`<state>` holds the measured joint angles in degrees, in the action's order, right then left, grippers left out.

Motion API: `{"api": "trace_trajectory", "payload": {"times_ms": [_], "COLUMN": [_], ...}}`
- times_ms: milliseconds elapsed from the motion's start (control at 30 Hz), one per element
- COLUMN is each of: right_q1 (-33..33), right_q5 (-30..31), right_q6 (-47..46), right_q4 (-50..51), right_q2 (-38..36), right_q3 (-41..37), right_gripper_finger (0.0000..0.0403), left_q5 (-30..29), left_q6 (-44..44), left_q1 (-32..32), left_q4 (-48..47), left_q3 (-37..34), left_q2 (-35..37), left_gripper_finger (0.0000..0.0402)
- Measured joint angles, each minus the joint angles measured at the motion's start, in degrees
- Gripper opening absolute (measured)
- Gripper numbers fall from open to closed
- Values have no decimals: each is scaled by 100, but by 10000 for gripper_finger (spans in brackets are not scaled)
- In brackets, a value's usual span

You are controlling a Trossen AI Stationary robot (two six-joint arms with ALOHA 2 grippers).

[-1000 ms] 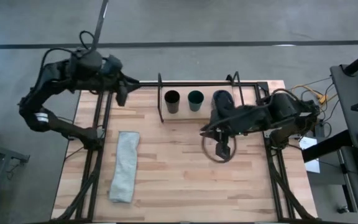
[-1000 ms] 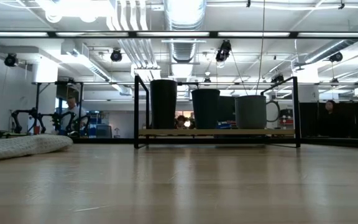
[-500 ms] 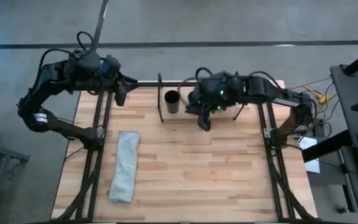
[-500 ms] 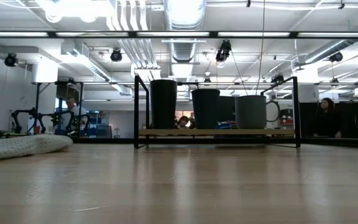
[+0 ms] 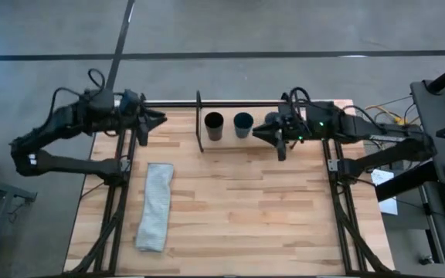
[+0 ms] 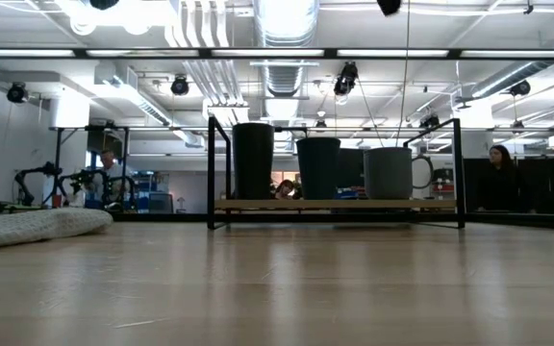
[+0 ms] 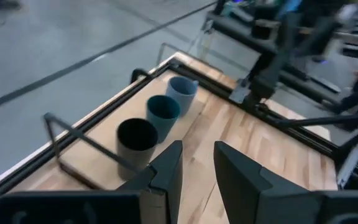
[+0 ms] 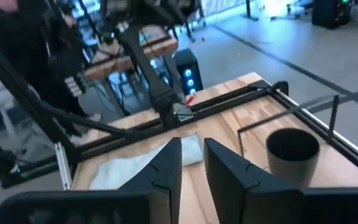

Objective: Stack small to large cups/mugs on shelf
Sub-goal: Return to Home Position

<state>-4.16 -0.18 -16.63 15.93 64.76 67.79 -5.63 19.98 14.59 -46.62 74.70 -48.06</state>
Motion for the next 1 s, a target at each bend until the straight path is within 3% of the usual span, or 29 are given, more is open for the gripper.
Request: {"api": "trace_trajectory", "payload": {"times_ms": [267, 500, 833, 1000], "right_q1": [-27, -80, -188, -188], "right_q5": [28, 87, 358, 499], "right_q6": [-334, -440, -885, -1144], "right_q4": [-1680, -2643, -2888, -2968], "right_q2": [-1115, -1628, -2232, -2477], "right_q3": [-1968, -3065, -3950, -4418], "right_gripper_finger": [63, 63, 63, 63], "left_q5": [273, 287, 297, 291], "left_q6": [-240, 373, 537, 672], "left_q1": [-2, -2, 2, 2], "left_q4": [1979, 2955, 3325, 3216], "left_q3": [-2696, -4275, -5367, -5598], "left_q2": [1561, 2959, 4514, 4646], "left_gripper_finger": [77, 77, 77, 77]}}
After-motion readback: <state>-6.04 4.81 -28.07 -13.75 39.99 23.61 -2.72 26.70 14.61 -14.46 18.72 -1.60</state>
